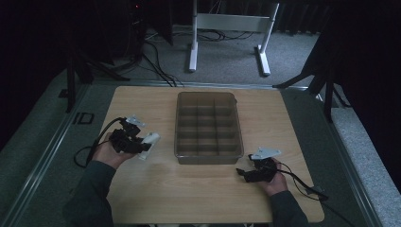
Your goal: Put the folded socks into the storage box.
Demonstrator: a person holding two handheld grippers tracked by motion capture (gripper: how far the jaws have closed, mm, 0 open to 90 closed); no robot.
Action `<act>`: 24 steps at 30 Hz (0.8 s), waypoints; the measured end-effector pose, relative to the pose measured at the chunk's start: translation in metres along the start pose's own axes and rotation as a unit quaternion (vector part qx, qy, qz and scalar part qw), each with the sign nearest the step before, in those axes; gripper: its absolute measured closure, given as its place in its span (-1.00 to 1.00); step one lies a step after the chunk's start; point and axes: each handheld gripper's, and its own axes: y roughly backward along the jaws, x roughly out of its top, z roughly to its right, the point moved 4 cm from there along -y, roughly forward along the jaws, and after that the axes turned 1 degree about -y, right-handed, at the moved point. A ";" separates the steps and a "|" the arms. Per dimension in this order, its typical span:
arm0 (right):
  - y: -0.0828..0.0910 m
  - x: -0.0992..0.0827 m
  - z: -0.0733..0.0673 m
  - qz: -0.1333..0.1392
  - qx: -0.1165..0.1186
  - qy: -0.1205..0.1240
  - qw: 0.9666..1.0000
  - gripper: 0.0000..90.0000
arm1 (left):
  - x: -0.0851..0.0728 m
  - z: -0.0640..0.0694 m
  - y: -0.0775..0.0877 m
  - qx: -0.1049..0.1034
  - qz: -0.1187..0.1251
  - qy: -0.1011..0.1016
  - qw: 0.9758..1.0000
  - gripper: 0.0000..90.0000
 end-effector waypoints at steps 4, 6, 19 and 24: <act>0.000 0.000 0.000 0.000 0.000 0.000 1.000 -0.58 | 0.003 0.000 0.003 -0.004 0.004 -0.006 1.000 0.54; 0.000 0.000 0.000 0.000 0.000 0.000 1.000 -0.58 | 0.005 0.000 0.005 -0.007 0.007 -0.007 1.000 0.54; 0.000 0.000 0.000 0.000 0.000 0.000 1.000 -0.58 | 0.013 0.001 0.010 -0.012 0.003 -0.029 1.000 0.54; 0.000 0.000 0.000 0.000 0.000 0.000 1.000 -0.58 | 0.017 0.002 0.014 -0.013 0.004 -0.038 0.999 0.54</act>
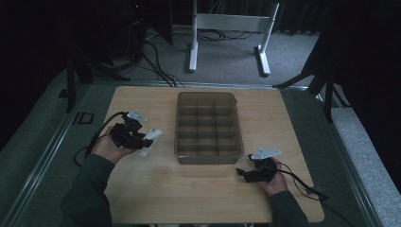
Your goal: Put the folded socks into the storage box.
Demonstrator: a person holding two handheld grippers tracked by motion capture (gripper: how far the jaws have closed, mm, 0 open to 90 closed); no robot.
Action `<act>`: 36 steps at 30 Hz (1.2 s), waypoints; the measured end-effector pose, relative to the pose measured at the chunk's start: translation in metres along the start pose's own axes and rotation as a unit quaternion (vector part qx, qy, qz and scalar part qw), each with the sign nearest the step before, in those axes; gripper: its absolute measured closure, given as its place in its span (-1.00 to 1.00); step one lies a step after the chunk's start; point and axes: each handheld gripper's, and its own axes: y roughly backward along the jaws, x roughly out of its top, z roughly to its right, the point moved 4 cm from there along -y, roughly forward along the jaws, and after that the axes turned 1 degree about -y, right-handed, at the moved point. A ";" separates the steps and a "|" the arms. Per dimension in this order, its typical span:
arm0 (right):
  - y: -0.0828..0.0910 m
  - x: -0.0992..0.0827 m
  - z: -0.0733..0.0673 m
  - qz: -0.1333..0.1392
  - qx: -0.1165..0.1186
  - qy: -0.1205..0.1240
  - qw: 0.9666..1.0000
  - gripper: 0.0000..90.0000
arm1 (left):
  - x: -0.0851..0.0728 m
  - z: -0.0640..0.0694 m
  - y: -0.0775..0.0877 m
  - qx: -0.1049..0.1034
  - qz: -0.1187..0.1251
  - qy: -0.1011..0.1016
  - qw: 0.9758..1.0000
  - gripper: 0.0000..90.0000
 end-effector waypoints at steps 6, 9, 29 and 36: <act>0.000 0.000 0.000 0.000 0.000 0.000 1.000 -0.58 | 0.003 -0.001 0.002 -0.007 0.005 -0.003 1.000 0.54; 0.000 0.000 0.000 0.001 0.000 0.000 1.000 -0.58 | 0.003 -0.001 0.003 -0.010 0.005 -0.004 1.000 0.54; 0.000 0.000 0.000 0.000 0.000 0.000 1.000 -0.58 | 0.014 0.004 -0.003 -0.029 -0.010 -0.036 0.999 0.54; 0.000 0.000 0.000 0.001 0.000 0.000 1.000 -0.58 | 0.015 0.005 -0.006 -0.031 -0.013 -0.043 0.999 0.54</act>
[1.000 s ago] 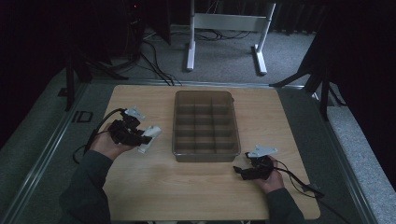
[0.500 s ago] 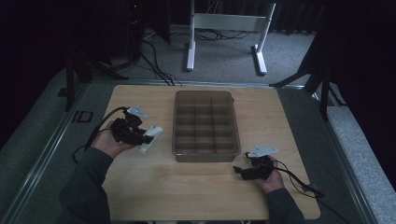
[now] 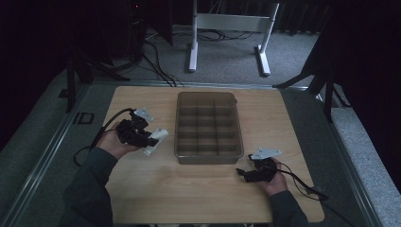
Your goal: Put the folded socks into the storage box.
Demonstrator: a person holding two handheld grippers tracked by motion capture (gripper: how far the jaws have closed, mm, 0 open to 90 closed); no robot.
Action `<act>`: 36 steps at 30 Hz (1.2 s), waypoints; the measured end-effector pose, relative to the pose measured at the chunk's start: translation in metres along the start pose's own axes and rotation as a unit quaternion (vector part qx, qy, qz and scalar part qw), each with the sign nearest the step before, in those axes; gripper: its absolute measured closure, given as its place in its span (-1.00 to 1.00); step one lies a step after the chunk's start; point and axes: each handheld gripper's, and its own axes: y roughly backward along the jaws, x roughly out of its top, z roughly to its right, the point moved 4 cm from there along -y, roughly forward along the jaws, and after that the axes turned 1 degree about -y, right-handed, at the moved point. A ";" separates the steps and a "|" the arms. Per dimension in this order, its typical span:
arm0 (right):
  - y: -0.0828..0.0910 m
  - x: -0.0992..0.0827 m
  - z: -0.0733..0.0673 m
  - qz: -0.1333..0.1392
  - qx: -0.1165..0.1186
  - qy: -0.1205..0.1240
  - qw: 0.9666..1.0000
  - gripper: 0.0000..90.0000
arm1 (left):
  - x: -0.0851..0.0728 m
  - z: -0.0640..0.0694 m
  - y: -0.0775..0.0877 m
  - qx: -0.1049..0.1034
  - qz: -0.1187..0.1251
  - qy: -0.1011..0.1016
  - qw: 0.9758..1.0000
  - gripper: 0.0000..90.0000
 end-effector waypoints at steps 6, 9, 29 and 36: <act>0.000 0.000 0.000 0.000 0.000 0.000 1.000 -0.58 | 0.006 0.003 0.000 0.002 -0.006 -0.020 1.000 0.54; 0.000 0.000 0.000 0.000 0.000 0.000 1.000 -0.58 | 0.010 0.004 0.000 0.002 -0.006 -0.027 1.000 0.53; 0.000 0.000 0.000 0.000 0.000 0.000 1.000 -0.58 | 0.030 0.009 -0.013 -0.009 -0.013 -0.054 0.998 0.53; 0.000 0.000 0.000 0.000 0.000 -0.001 1.000 -0.58 | 0.039 0.012 -0.016 -0.013 -0.014 -0.066 0.998 0.53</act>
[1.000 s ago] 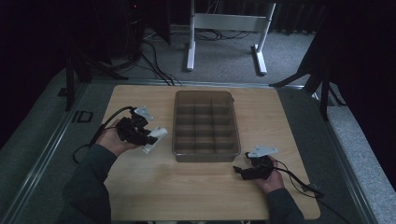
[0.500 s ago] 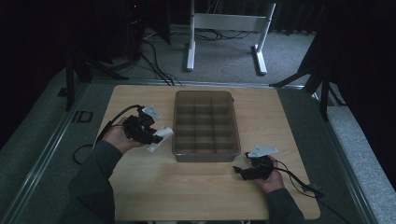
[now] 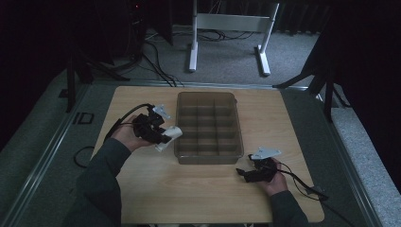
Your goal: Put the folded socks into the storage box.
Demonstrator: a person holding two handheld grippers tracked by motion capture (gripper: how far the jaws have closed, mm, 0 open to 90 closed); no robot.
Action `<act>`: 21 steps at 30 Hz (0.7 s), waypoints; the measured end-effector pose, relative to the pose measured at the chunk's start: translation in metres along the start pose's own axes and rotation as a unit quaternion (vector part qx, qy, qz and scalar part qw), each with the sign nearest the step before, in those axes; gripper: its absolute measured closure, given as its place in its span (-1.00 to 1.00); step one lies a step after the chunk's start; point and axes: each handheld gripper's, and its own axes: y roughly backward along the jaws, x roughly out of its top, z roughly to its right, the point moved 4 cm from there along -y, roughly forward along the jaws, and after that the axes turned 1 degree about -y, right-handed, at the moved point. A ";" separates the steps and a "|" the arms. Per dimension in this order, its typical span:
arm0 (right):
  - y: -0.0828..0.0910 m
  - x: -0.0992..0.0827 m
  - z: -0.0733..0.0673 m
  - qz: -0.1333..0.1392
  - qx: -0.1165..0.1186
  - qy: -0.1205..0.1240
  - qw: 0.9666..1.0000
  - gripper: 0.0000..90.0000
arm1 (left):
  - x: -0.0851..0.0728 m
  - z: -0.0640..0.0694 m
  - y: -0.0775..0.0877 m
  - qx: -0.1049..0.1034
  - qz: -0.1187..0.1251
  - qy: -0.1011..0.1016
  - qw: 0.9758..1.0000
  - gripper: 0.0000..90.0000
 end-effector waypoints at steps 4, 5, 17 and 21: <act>0.000 0.000 0.000 0.000 0.000 0.000 1.000 -0.58 | 0.001 -0.001 -0.003 -0.003 -0.001 -0.002 1.000 0.53; 0.000 0.000 0.000 0.000 0.000 0.000 1.000 -0.58 | 0.002 -0.001 -0.004 -0.005 0.000 -0.004 1.000 0.53; 0.000 0.000 0.000 0.000 0.000 0.000 1.000 -0.58 | 0.010 0.001 -0.009 -0.013 -0.007 -0.016 1.000 0.53; 0.000 0.000 0.000 0.000 0.000 0.000 1.000 -0.58 | 0.020 0.003 -0.010 -0.014 -0.010 -0.027 0.999 0.53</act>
